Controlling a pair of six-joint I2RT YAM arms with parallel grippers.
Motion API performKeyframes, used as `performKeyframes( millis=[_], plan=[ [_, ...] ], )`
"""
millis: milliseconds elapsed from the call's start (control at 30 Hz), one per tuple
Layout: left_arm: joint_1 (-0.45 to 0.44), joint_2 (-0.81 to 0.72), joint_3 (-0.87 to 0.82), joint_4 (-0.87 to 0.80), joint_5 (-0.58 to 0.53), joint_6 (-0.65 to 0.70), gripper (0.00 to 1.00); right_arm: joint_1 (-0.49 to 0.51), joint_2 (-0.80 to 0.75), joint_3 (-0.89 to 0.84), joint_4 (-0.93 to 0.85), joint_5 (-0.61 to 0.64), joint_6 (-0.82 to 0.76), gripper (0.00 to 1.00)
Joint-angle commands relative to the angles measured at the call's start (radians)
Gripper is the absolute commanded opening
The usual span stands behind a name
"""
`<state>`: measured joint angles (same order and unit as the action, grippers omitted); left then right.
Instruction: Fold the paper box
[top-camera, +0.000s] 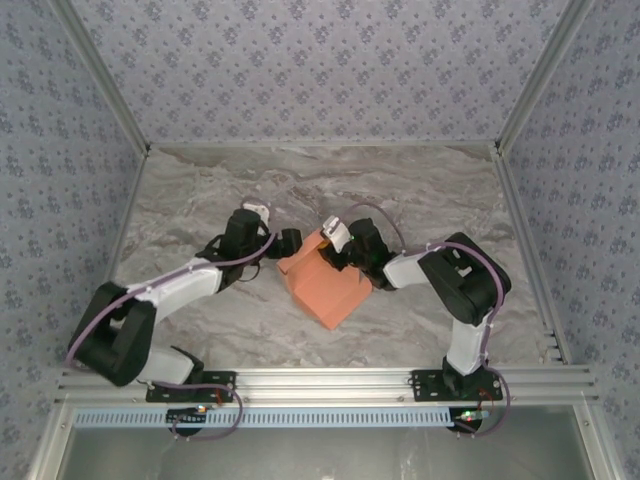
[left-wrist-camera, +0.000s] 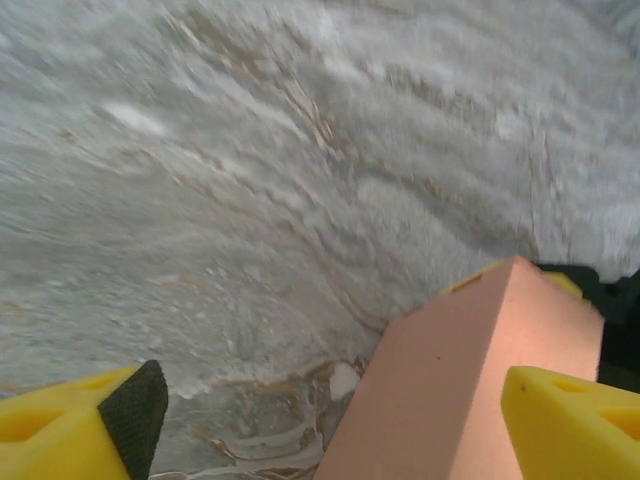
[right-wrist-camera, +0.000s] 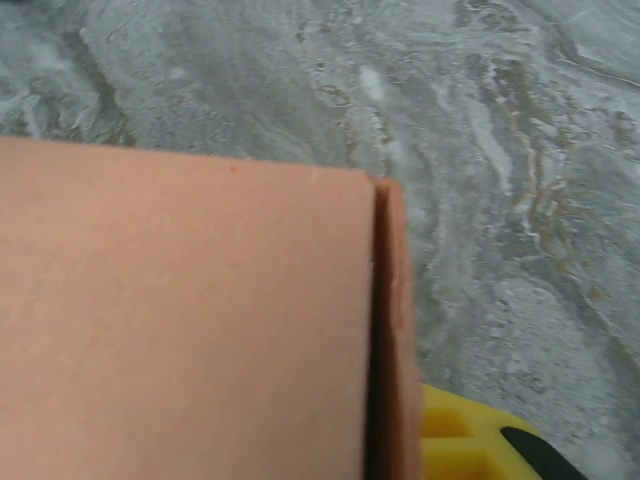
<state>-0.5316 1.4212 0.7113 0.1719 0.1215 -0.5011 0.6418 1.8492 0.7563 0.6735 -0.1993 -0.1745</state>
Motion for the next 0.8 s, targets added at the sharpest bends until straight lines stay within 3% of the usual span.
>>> performKeyframes(
  millis=[0, 100, 467, 767],
  plan=[
    [0.000, 0.071, 0.071, -0.002, 0.177, 0.065, 0.80, 0.011, 0.015, 0.009, 0.033, -0.002, -0.018, 0.27],
    [-0.002, 0.109, 0.085, 0.005, 0.215, 0.067, 0.75, 0.015, 0.014, -0.015, 0.094, 0.045, 0.008, 0.32],
    [-0.004, 0.143, 0.111, -0.049, 0.172, 0.108, 0.75, 0.004, -0.011, -0.117, 0.275, 0.081, 0.053, 0.40],
    [0.001, 0.177, 0.164, -0.071, 0.171, 0.119, 0.75, 0.000, -0.082, -0.134, 0.237, 0.102, 0.055, 0.41]
  ],
)
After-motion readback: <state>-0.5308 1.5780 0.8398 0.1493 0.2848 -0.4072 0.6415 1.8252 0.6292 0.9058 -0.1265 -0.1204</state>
